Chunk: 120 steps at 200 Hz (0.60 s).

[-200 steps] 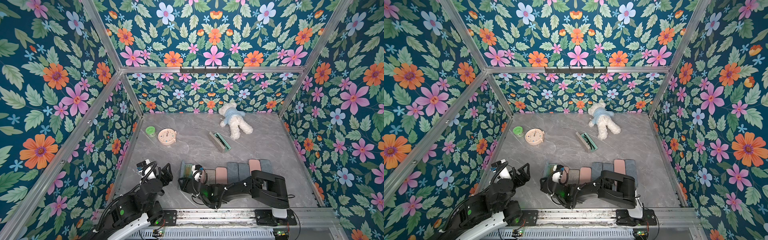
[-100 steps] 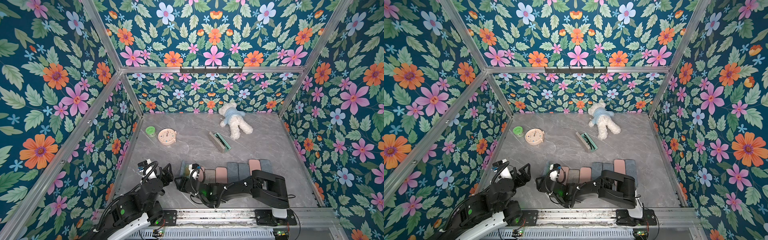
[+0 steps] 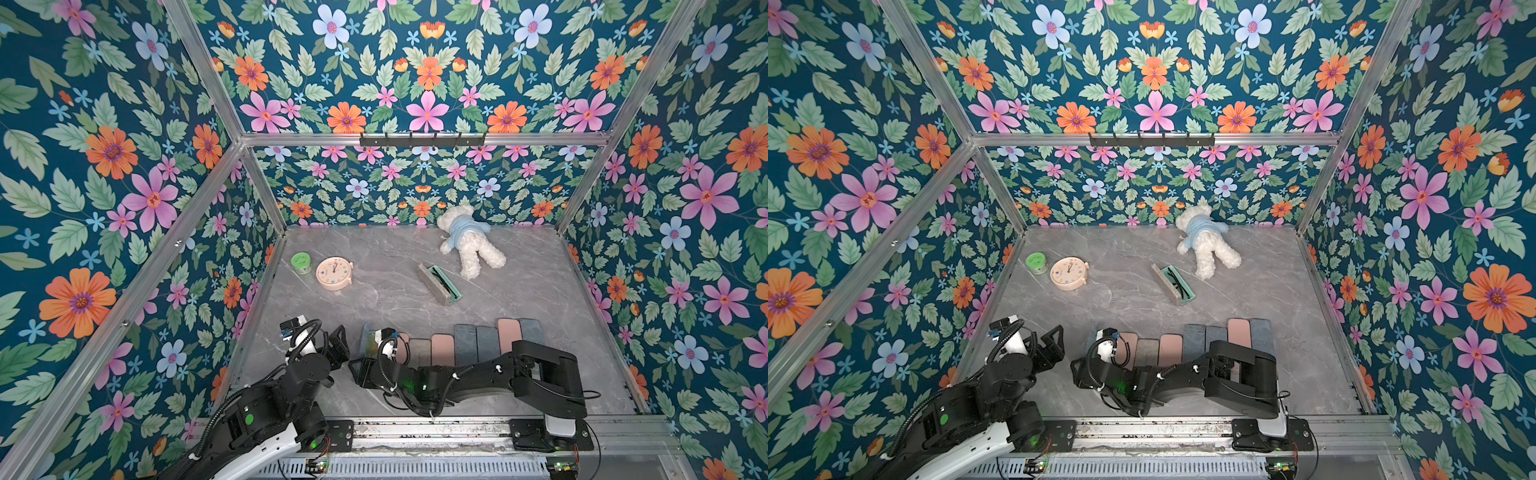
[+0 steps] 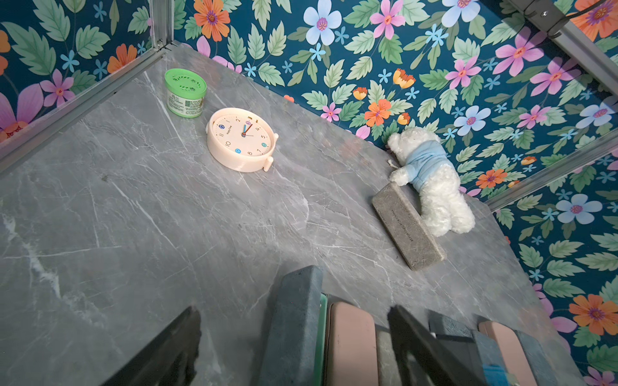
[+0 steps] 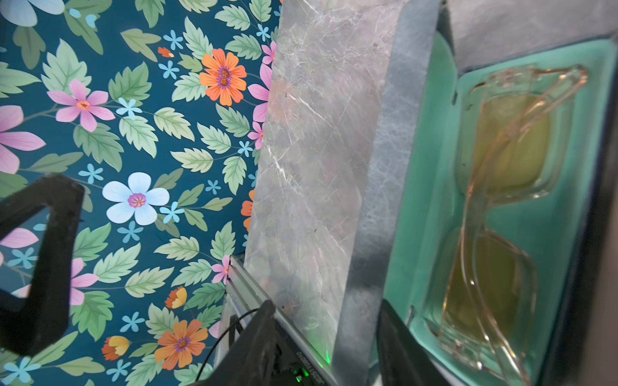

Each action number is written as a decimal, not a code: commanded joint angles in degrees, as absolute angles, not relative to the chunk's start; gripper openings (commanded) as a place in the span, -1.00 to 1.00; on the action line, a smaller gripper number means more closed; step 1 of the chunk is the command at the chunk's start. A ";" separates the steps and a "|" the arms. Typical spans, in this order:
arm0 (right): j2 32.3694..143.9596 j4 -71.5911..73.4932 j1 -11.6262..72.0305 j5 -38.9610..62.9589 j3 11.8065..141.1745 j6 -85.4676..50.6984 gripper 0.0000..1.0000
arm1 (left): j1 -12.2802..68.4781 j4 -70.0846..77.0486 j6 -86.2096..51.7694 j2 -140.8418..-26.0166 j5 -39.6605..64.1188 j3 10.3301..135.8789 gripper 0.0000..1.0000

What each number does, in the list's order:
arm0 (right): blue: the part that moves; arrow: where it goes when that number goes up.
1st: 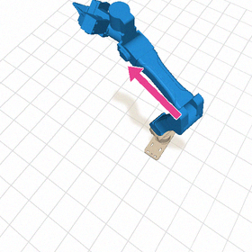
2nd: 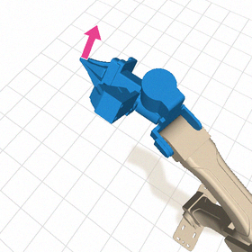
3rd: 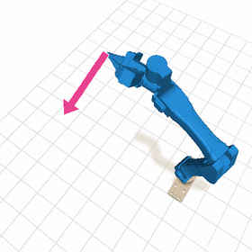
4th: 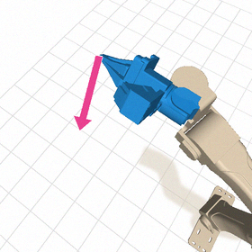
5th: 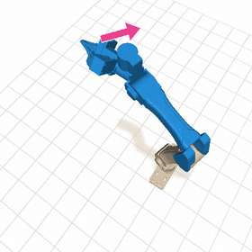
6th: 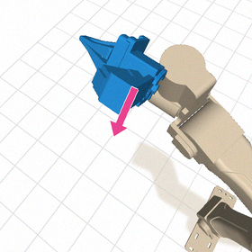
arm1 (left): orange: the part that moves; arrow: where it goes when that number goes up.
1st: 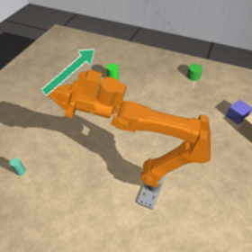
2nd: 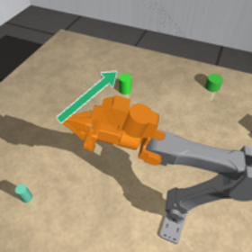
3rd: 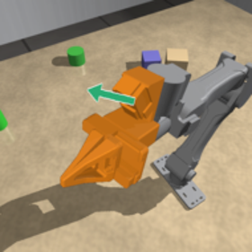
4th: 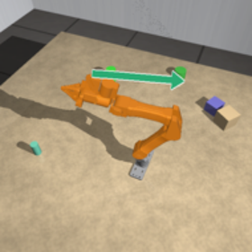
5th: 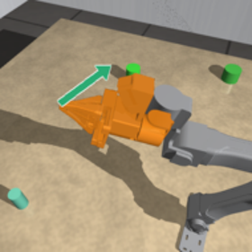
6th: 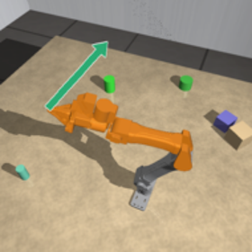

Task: Close the glasses case
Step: Move the glasses case to the center of the board, then close the glasses case at the center of the board.

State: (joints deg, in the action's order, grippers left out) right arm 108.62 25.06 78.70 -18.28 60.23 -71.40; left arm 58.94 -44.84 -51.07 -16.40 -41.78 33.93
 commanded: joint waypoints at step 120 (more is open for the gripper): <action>100.21 20.53 77.13 -13.26 54.24 -65.35 0.03 | 58.94 -42.14 -49.96 -22.05 -36.66 33.52 0.79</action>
State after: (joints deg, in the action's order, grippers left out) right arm 102.08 23.18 77.80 -14.98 55.57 -67.16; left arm 58.92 -43.18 -51.03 -21.98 -37.12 33.15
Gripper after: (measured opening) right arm 0.516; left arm 0.895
